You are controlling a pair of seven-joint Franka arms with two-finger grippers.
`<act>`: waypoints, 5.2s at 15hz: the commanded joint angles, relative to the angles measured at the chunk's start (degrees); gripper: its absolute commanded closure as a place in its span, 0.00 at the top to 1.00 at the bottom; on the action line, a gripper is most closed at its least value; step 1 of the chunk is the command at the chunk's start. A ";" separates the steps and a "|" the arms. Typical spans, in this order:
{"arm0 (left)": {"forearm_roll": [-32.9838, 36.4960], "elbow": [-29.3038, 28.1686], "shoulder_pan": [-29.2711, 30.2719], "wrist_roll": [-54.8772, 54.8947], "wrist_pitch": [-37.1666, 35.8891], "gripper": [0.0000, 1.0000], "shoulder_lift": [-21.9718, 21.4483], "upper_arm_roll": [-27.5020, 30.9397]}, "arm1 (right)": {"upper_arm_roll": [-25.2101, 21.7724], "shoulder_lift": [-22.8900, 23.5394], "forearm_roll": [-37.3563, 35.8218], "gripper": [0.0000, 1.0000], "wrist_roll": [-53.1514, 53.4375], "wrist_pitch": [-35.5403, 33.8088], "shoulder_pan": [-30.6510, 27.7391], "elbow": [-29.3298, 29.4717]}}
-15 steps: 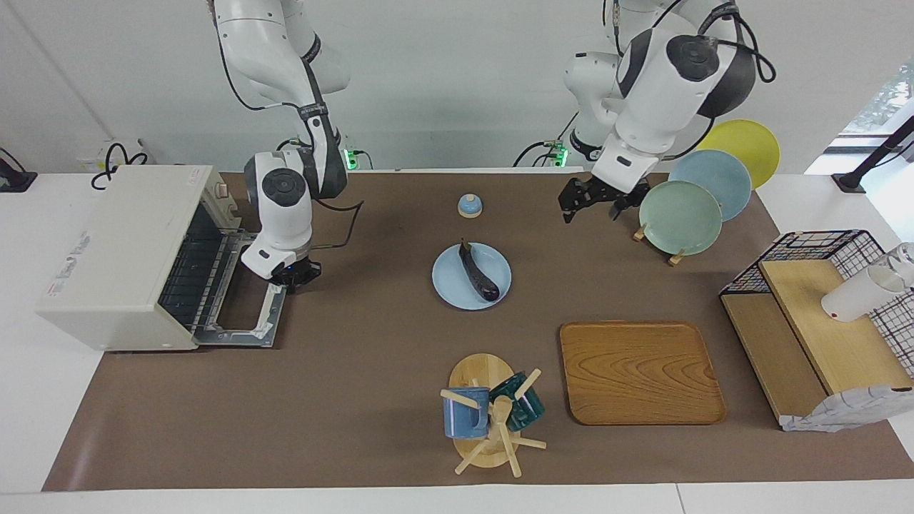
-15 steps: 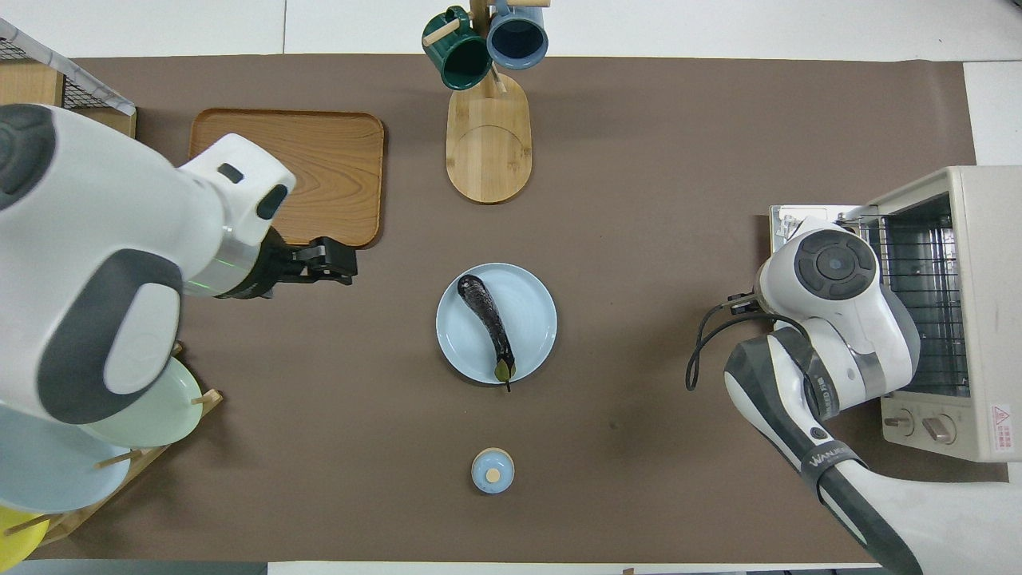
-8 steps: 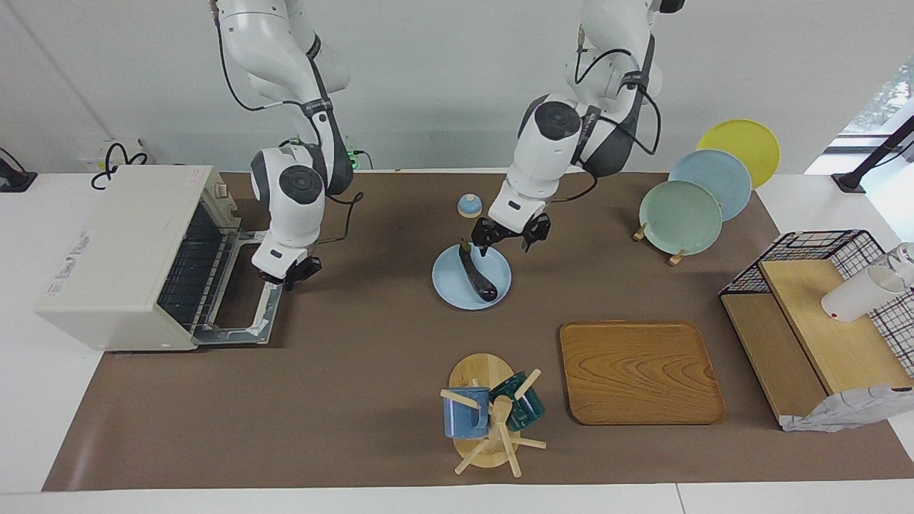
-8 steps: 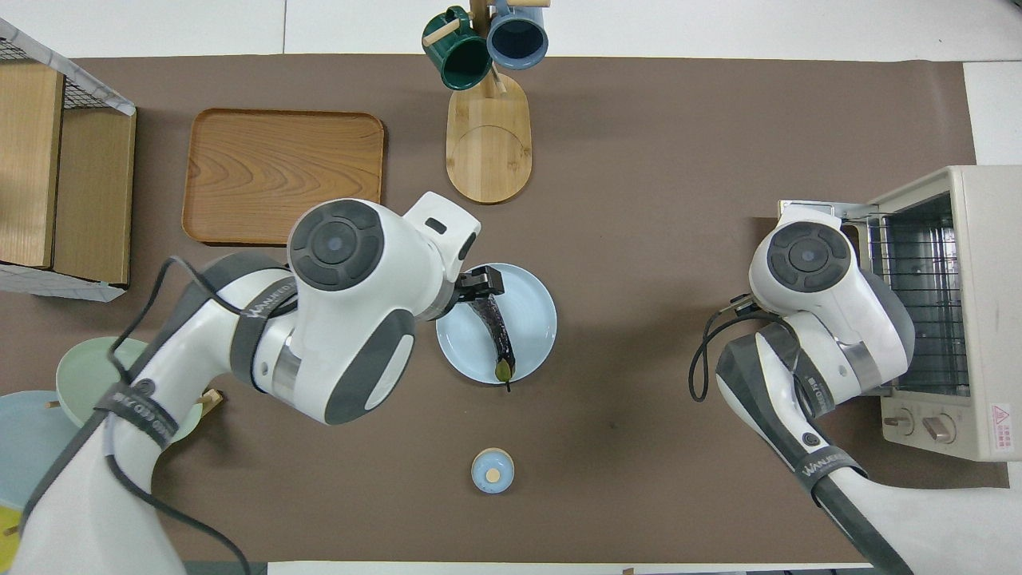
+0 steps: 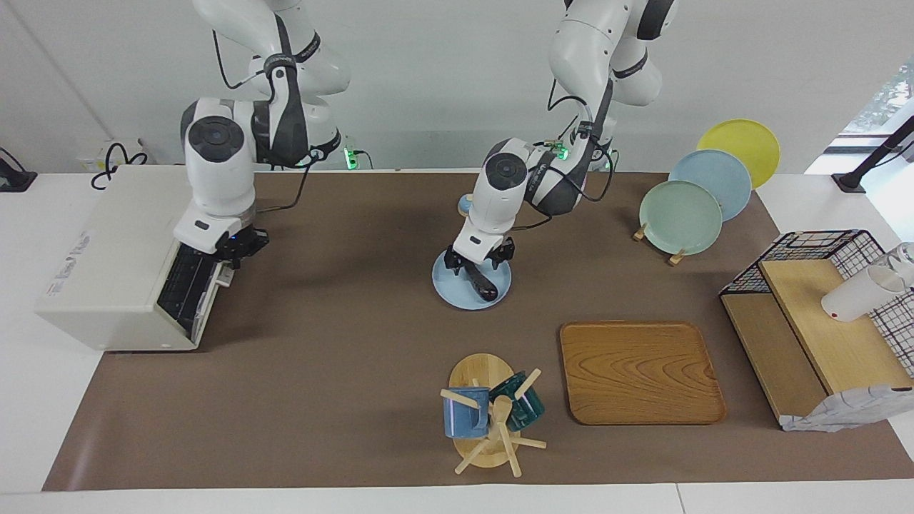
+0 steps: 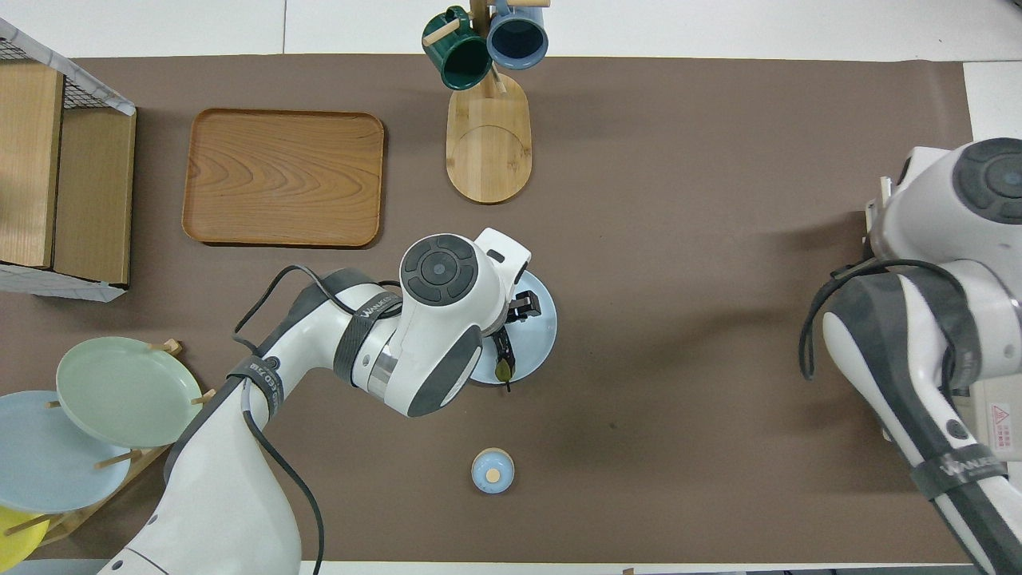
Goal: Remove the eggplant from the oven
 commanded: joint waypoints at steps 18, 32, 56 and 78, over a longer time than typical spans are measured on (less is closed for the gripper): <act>-0.08 8.50 12.12 8.77 -10.08 0.00 -3.74 1.45 | 1.20 4.70 16.73 1.00 11.06 -27.33 -0.04 27.67; 3.70 23.37 30.61 34.28 -2.45 0.00 14.54 1.36 | -4.16 -3.19 17.61 1.00 13.88 -23.14 6.72 14.96; 7.92 10.47 32.36 37.09 -34.69 1.00 -22.00 1.63 | -6.71 -1.36 18.05 1.00 17.22 -22.58 5.23 19.76; 5.20 10.53 34.03 37.27 -34.34 1.00 -23.86 -0.13 | -6.36 -2.41 18.05 1.00 17.04 -21.79 5.58 19.76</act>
